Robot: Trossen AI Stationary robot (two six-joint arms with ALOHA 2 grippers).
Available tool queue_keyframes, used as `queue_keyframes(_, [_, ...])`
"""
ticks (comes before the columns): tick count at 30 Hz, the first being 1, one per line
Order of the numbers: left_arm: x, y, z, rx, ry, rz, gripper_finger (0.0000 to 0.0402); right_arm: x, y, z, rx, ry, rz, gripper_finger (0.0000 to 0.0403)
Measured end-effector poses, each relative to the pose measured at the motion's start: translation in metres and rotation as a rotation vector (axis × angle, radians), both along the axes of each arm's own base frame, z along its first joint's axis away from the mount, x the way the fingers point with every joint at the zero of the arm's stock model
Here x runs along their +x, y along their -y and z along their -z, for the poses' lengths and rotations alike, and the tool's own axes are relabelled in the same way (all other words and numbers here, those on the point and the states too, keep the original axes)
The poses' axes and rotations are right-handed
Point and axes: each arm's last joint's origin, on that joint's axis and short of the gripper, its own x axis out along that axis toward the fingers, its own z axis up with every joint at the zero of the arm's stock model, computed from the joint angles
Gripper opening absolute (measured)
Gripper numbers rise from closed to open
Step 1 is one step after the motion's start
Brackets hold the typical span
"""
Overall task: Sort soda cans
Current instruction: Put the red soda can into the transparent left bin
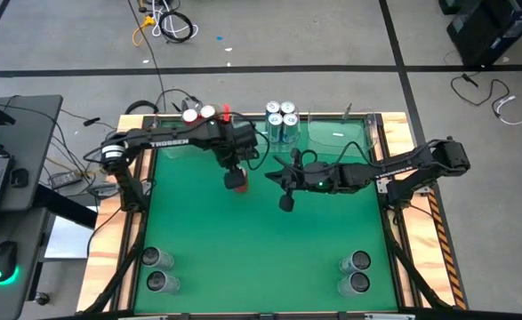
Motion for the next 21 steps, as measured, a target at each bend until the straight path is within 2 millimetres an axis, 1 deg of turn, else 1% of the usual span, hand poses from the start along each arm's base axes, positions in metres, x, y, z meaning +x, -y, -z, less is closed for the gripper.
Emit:
queue_keyframes(2, [0.0020,-0.0030,0.0054,0.013,-0.022,-0.006,0.0267,-0.0001,-0.0003,0.0003,0.000,-0.003,-0.001,0.0000])
queue_keyframes(7, [0.0055,-0.0058,0.0107,-0.025,-0.024,-0.003,0.0267,-0.0006,-0.0003,0.0016,-0.002,-0.018,-0.002,0.0000])
queue_keyframes(12, [0.0065,-0.0055,0.0107,-0.027,-0.013,0.011,0.0267,-0.0008,-0.0003,0.0021,-0.001,-0.023,-0.001,0.0000])
queue_keyframes(21, [-0.0005,-0.0063,0.0059,-0.008,-0.031,0.008,0.0267,-0.0008,-0.0003,0.0021,-0.001,-0.023,-0.002,0.0000])
